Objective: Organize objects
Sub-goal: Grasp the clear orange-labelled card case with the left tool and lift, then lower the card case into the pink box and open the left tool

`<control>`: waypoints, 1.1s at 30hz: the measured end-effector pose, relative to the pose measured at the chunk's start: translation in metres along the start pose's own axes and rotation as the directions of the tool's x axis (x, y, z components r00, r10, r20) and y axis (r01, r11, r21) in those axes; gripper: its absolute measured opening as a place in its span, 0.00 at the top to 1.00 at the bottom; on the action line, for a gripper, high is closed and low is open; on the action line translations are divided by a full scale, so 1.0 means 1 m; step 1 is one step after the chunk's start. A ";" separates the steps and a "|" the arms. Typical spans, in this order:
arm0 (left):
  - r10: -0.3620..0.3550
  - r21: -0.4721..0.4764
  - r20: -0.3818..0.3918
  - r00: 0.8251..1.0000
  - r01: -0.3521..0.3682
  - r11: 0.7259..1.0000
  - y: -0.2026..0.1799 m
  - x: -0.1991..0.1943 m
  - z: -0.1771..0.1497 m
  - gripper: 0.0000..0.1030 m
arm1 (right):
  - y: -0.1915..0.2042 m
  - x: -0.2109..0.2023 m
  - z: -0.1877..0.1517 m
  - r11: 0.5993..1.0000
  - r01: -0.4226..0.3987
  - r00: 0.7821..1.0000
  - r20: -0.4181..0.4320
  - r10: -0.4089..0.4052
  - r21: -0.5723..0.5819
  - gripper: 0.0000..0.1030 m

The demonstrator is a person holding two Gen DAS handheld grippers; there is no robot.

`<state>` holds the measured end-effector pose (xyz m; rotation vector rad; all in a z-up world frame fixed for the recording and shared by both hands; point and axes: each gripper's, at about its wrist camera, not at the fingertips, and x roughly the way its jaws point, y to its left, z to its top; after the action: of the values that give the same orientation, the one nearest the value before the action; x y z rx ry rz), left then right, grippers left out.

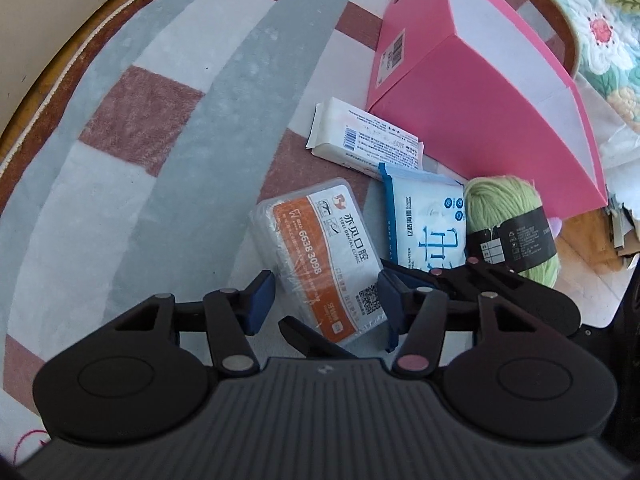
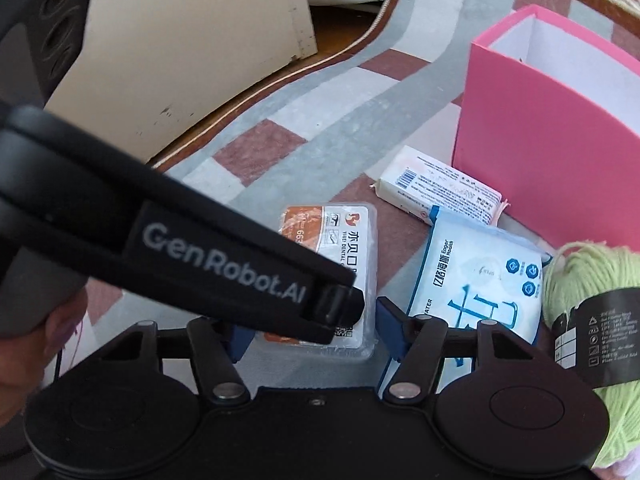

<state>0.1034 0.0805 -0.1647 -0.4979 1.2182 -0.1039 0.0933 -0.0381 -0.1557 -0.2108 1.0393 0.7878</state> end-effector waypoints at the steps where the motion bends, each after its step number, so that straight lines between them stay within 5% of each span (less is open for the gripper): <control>1: -0.001 0.000 0.001 1.000 0.001 1.000 -0.001 -0.001 -0.001 0.47 | 0.000 0.000 0.000 1.000 0.004 1.000 0.001 -0.004 0.002 0.35; 6: 0.048 0.090 0.016 0.999 -0.050 0.995 -0.020 -0.018 -0.006 0.47 | -0.002 -0.007 0.001 0.997 -0.020 1.000 -0.001 0.020 0.072 0.36; 12: 0.009 0.214 0.111 0.994 -0.033 0.976 -0.055 -0.062 -0.002 0.47 | -0.002 -0.050 0.006 0.992 -0.006 0.994 0.106 -0.007 0.129 0.36; 20: -0.073 0.414 0.213 0.974 -0.022 0.910 -0.140 -0.102 0.029 0.48 | -0.022 -0.128 0.021 0.966 0.052 0.943 0.307 -0.132 0.255 0.36; 25: -0.129 0.484 0.216 0.968 0.009 0.875 -0.194 -0.103 0.054 0.49 | -0.053 -0.167 0.034 0.942 0.113 0.904 0.360 -0.229 0.315 0.36; 33: -0.181 0.495 0.100 0.978 0.109 0.862 -0.242 -0.043 0.102 0.49 | -0.125 -0.183 0.051 0.884 0.184 0.895 0.298 -0.331 0.430 0.36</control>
<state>0.2261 -0.0880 0.0005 -0.1474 0.9638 -0.4872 0.1640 -0.1894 -0.0019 0.1371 0.7710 0.3378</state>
